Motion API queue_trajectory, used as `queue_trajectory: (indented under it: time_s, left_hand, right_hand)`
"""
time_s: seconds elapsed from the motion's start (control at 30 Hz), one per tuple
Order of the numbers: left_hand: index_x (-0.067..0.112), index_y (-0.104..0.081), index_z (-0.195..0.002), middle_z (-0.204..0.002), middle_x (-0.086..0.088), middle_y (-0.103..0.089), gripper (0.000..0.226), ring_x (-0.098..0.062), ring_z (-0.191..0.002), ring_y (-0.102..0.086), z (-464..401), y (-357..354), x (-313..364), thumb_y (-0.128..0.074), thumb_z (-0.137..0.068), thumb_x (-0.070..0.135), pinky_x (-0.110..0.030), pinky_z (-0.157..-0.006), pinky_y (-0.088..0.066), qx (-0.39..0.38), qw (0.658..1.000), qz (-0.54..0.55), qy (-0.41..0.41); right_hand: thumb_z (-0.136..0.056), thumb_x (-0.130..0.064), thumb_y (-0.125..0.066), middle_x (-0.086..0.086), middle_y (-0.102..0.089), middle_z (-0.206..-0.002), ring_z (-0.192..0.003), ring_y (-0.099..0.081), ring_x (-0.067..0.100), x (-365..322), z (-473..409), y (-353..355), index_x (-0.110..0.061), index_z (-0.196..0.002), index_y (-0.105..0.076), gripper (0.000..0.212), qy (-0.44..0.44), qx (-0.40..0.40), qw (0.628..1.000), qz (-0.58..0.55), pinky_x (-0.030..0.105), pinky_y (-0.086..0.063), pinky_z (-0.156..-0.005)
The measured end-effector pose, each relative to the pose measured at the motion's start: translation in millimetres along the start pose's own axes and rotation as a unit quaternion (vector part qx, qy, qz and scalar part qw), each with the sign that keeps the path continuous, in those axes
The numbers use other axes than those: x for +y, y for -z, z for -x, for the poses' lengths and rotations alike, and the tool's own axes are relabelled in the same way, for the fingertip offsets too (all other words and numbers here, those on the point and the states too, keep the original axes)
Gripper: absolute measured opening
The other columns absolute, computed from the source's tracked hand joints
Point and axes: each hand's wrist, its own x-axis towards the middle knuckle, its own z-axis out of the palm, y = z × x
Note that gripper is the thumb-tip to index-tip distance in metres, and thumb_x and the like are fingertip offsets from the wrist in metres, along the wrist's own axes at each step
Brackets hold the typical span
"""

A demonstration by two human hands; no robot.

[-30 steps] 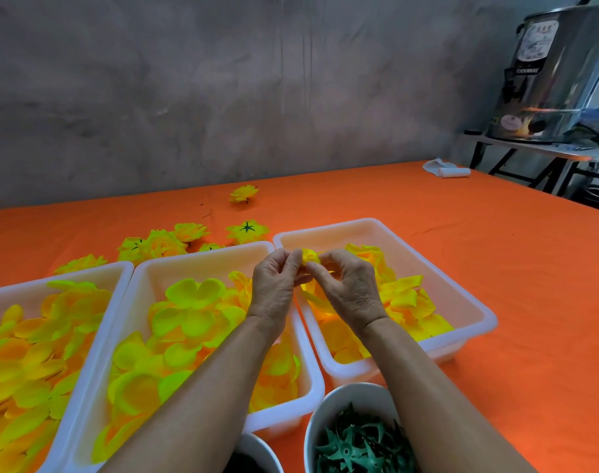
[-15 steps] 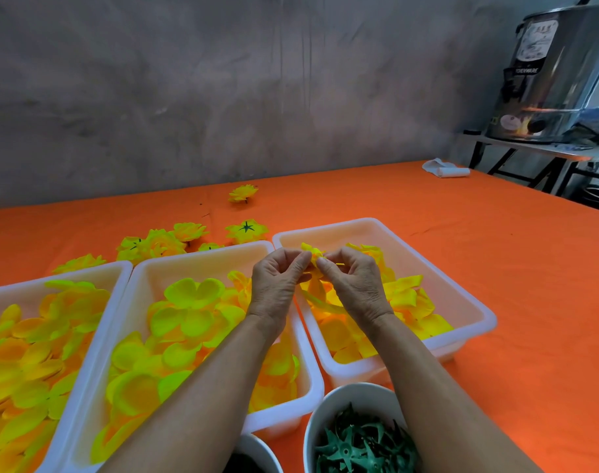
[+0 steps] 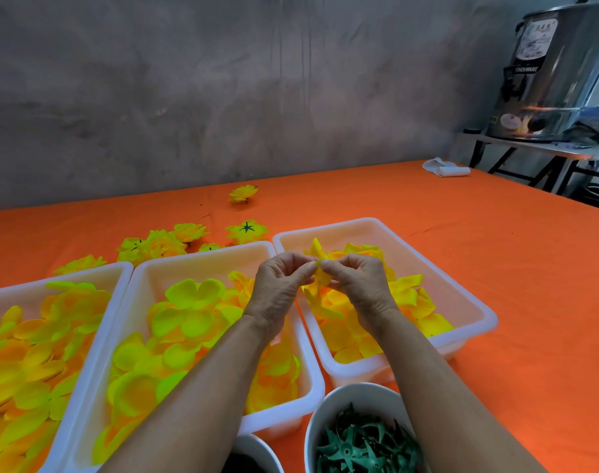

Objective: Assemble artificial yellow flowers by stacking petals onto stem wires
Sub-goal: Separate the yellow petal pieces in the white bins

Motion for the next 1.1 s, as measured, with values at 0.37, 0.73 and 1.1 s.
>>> queue_trajectory:
  time_s: [0.37,0.73,1.1]
  left_hand:
    - [0.008,-0.047,-0.083,-0.076,-0.016,-0.05,0.022,-0.012,-0.055,-0.062,-7,-1,-6,-0.05,-0.089,-0.013,-0.019,-0.054,-0.054,0.128,0.992,0.015,0.005]
    - [0.014,-0.065,-0.077,-0.071,0.0,-0.061,0.019,-0.003,-0.062,-0.056,-1,-6,-5,-0.069,-0.079,-0.005,-0.013,-0.059,-0.048,0.092,0.995,-0.044,-0.002]
    - [0.01,-0.057,-0.087,-0.084,-0.011,-0.06,0.009,-0.004,-0.047,-0.056,-4,-4,-1,-0.054,-0.094,0.005,-0.017,-0.048,-0.049,0.115,0.993,-0.01,0.025]
  right_hand:
    - [-0.077,-0.01,-0.065,0.017,-0.055,-0.073,-0.082,-0.061,0.045,2,-10,2,0.001,-0.075,-0.058,0.013,0.017,0.14,0.988,0.057,0.059,-0.051,-0.075]
    - [-0.082,-0.007,-0.061,0.015,-0.051,-0.072,-0.073,-0.05,0.033,-4,-7,14,0.004,-0.086,-0.056,0.013,0.044,0.281,0.955,0.087,0.044,-0.042,-0.076]
    - [-0.089,-0.003,-0.052,0.031,-0.058,-0.093,-0.086,-0.056,0.041,0,-13,19,0.012,-0.097,-0.051,0.017,0.084,0.389,0.915,0.069,0.039,-0.033,-0.075]
